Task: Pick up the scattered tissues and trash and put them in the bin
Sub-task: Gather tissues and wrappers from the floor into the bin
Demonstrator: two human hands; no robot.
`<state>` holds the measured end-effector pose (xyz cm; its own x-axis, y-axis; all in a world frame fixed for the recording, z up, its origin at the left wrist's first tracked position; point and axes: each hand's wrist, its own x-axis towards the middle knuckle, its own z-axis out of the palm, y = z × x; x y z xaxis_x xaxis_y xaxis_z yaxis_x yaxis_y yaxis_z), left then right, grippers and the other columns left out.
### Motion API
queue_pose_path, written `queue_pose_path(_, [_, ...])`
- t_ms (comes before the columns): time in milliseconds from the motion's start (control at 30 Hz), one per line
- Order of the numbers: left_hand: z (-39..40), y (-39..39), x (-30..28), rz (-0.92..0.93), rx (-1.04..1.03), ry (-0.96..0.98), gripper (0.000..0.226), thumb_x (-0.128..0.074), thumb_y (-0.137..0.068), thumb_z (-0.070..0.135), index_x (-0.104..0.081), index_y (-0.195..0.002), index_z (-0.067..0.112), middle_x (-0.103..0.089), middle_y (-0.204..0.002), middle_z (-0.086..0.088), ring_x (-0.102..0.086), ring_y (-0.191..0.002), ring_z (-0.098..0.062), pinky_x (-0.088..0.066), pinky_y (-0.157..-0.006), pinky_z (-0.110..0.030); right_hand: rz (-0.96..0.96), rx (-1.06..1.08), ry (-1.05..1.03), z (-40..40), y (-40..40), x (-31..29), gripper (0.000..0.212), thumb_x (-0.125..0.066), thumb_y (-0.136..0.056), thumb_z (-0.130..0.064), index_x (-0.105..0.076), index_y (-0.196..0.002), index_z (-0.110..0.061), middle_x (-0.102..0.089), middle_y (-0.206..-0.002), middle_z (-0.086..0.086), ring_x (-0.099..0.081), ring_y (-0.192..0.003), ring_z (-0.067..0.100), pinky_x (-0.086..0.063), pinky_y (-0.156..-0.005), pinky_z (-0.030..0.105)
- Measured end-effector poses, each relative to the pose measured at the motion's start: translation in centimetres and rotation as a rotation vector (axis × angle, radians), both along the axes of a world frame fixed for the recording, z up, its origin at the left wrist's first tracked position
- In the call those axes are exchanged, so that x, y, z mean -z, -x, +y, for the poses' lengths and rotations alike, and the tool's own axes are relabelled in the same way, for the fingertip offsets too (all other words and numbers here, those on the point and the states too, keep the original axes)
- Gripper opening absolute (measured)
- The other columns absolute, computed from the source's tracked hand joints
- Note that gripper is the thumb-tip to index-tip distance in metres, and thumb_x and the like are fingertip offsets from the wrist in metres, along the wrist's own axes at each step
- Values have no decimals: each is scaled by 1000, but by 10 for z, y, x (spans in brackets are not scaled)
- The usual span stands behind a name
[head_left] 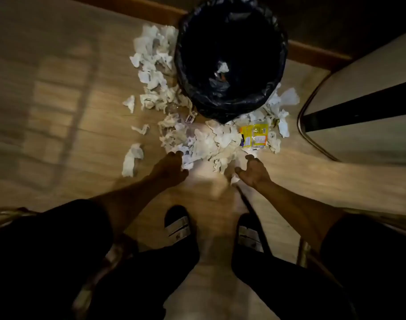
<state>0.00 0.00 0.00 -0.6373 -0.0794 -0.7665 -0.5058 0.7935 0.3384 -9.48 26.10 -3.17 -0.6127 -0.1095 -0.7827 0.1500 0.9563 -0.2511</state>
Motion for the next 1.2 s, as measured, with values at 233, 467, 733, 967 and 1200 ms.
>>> queue_pose_path(233, [41,34,102,131,82,9,62,-58,-92,32,-37,-146,9,-49,-139,-19,-49,-128,-38,-46,-102,-45,236,23,14,26,29,97,62,-64,-83,-39,-48,-138,-15,-56,-124,21,-58,-113,41,-52,-88,42])
queue_pose_path(467, [72,93,189,313,243,23,75,-70,-80,45,-41,-145,20,-45,-143,-11,-51,-128,-32,-48,-96,-41,636,-98,125,54,79,175,56,-63,-88,-36,-48,-137,-13,-44,-132,18,-53,-114,42,-52,-84,45])
queue_pose_path(733, [90,134,244,539,620,78,116,-64,-63,79,-2,-154,41,-19,-157,-10,-29,-143,-32,-47,-101,-45,499,-372,112,92,169,184,117,-83,-67,-57,-7,-155,-48,3,-163,17,-22,-149,41,-42,-108,48])
queue_pose_path(967, [92,146,235,388,830,228,89,-71,-79,52,-26,-151,25,-33,-147,-13,-39,-134,-34,-48,-94,-41,413,-640,-2,64,200,188,121,-85,-61,-59,-6,-153,-52,-8,-166,9,-26,-147,35,-39,-113,48])
queue_pose_path(1200, [89,133,230,367,614,212,34,-63,-84,36,-64,-112,18,-64,-116,-12,-62,-109,-35,-52,-82,-38,350,-774,-51,48,179,183,19,-64,-90,-20,-53,-79,-31,-54,-87,-1,-49,-82,15,-41,-77,29])
